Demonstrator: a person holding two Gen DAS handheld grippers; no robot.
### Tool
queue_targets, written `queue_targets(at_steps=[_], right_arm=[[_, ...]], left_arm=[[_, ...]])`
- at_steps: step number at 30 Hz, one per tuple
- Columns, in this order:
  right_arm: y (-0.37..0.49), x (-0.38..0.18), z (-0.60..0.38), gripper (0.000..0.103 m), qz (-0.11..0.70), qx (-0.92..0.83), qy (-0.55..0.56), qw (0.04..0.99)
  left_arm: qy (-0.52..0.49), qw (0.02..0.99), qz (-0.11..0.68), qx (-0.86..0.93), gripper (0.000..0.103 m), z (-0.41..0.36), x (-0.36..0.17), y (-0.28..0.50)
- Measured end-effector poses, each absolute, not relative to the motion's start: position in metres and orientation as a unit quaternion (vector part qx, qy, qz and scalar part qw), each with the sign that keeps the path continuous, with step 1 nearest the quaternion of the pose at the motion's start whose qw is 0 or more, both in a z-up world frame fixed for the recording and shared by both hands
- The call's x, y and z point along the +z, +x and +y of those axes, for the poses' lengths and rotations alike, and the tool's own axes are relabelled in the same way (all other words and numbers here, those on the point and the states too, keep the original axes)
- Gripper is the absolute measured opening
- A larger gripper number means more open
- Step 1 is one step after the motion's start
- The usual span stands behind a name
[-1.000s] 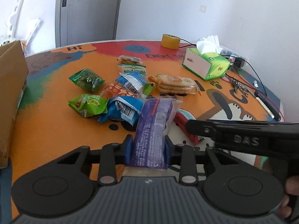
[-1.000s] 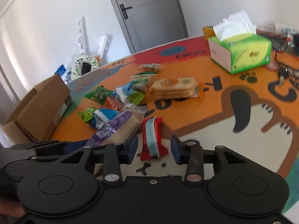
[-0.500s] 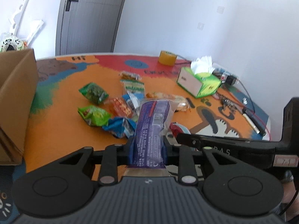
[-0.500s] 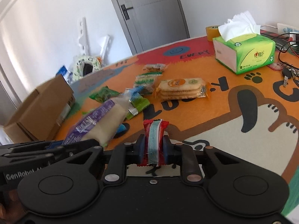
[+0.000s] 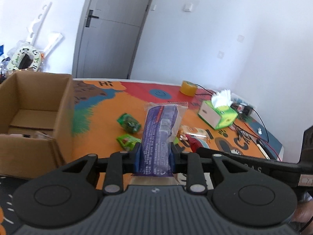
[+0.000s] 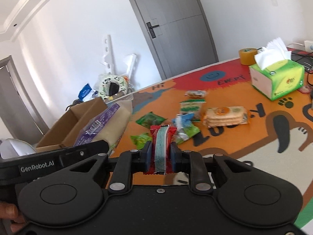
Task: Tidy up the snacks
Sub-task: 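Carry both snacks into the cardboard box and open both tools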
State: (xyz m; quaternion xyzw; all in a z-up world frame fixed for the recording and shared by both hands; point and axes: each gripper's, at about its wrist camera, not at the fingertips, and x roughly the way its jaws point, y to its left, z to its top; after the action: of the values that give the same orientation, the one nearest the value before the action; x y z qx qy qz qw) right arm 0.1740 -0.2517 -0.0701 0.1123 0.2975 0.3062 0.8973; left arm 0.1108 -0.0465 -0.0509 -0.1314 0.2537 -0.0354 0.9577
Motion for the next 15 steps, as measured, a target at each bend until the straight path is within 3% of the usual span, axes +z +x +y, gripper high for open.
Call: queue_targets(at_steps=[15], right_arm=[[0.171,-0.058,-0.209,0.021,0.289,0.348,0.110,0.885]], left_arm=[[-0.150,0.961,0.229,0.026,0.027,0.006,-0.038,0.093]])
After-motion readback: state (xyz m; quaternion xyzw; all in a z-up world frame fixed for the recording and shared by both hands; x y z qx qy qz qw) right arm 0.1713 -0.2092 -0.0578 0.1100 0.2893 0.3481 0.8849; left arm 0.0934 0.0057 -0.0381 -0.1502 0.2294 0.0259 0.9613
